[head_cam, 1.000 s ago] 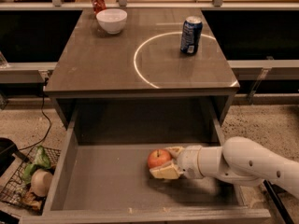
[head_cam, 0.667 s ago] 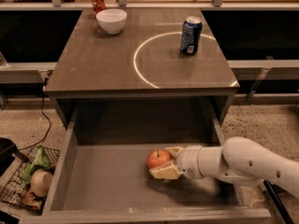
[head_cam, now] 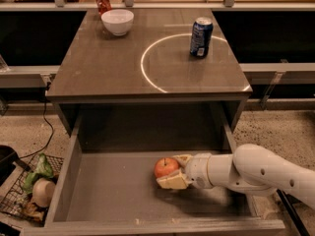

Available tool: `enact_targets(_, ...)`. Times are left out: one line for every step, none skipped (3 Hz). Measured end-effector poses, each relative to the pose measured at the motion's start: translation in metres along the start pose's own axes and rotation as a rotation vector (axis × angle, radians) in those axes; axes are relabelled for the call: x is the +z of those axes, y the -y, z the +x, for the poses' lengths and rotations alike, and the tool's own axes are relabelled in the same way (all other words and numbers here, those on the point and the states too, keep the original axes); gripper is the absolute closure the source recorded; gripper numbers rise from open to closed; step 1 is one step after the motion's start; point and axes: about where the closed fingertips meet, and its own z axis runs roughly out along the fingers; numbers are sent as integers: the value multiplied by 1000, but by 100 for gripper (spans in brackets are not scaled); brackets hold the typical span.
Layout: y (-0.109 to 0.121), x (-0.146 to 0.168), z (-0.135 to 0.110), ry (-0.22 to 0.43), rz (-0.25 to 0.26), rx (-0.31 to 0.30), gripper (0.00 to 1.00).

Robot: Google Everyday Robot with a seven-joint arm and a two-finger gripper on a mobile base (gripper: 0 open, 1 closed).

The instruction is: Place apple into top drawer

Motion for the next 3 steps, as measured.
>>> enact_targets(-1, 1, 0, 0, -3, -1, 9)
enact_targets(-2, 2, -1, -1, -5, -2, 0)
enact_targets(-2, 2, -1, -1, -5, -2, 0)
